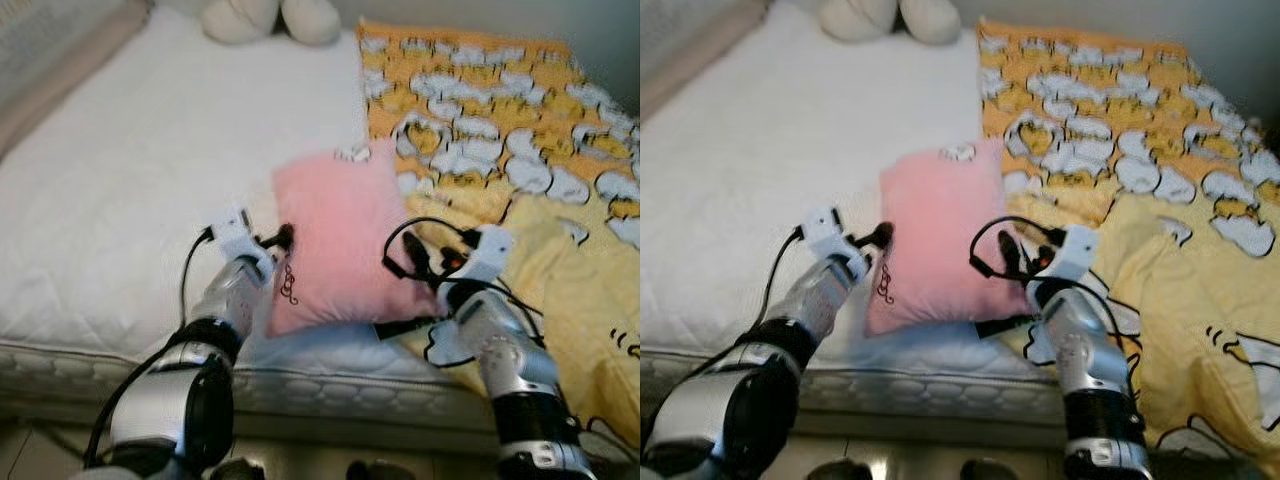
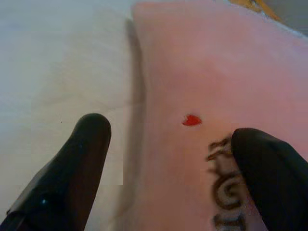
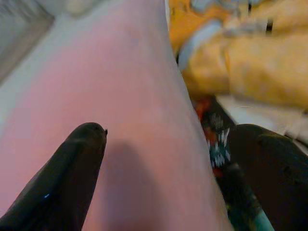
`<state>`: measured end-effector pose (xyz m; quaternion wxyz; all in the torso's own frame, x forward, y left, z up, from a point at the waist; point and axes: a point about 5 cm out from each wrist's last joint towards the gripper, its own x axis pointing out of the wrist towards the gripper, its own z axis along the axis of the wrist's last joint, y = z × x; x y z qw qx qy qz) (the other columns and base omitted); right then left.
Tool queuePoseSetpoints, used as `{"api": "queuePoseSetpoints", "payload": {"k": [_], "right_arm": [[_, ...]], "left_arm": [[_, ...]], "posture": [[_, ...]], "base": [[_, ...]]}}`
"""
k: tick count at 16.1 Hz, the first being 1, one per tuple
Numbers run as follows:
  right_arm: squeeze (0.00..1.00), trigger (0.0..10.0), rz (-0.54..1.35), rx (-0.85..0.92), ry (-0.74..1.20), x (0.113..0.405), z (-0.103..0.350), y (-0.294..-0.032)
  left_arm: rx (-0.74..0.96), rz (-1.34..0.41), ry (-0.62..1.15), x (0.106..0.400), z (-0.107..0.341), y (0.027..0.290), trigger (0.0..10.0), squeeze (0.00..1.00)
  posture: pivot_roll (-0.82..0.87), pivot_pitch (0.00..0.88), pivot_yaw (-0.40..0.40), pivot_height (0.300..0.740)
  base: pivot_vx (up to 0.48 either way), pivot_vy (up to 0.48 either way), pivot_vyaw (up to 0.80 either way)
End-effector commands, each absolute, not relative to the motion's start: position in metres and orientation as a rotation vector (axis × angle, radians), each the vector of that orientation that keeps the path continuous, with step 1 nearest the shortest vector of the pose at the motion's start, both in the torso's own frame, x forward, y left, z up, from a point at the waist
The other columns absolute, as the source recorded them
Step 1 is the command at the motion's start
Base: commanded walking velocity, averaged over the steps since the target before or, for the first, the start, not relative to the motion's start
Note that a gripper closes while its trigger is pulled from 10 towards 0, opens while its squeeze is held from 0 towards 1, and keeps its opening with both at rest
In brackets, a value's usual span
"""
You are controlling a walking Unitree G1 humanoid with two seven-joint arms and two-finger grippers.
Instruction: Clean up the room
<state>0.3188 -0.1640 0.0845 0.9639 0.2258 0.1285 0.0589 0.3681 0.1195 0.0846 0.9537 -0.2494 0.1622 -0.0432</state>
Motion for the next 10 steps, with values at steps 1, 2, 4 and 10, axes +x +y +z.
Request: {"api": "queuePoseSetpoints", "payload": {"k": [1,2,4,10], "right_arm": [[0.10,10.0,0.130,0.454,0.246,0.322,0.088,-0.162],[0.10,10.0,0.136,0.456,0.246,0.324,0.088,-0.160],[0.10,10.0,0.155,0.491,0.276,0.331,0.082,-0.147],[0.11,0.0,0.197,0.665,0.339,0.331,0.071,-0.119]], "left_arm": [[-0.525,-0.110,0.335,0.368,0.084,0.114,10.0,0.00],[-0.535,-0.116,0.331,0.369,0.085,0.111,10.0,0.00],[-0.553,-0.185,0.338,0.368,0.087,0.093,10.0,0.00],[-0.778,-0.227,0.435,0.353,0.070,0.063,0.0,0.00]], "posture": [[-0.15,0.201,-0.045,0.740],[-0.15,0.206,-0.047,0.740],[-0.17,0.250,-0.051,0.740],[-0.13,0.274,-0.075,0.740]], "base": [[0.000,0.000,0.00],[0.000,0.000,0.00],[0.000,0.000,0.00],[0.000,0.000,0.00]]}}
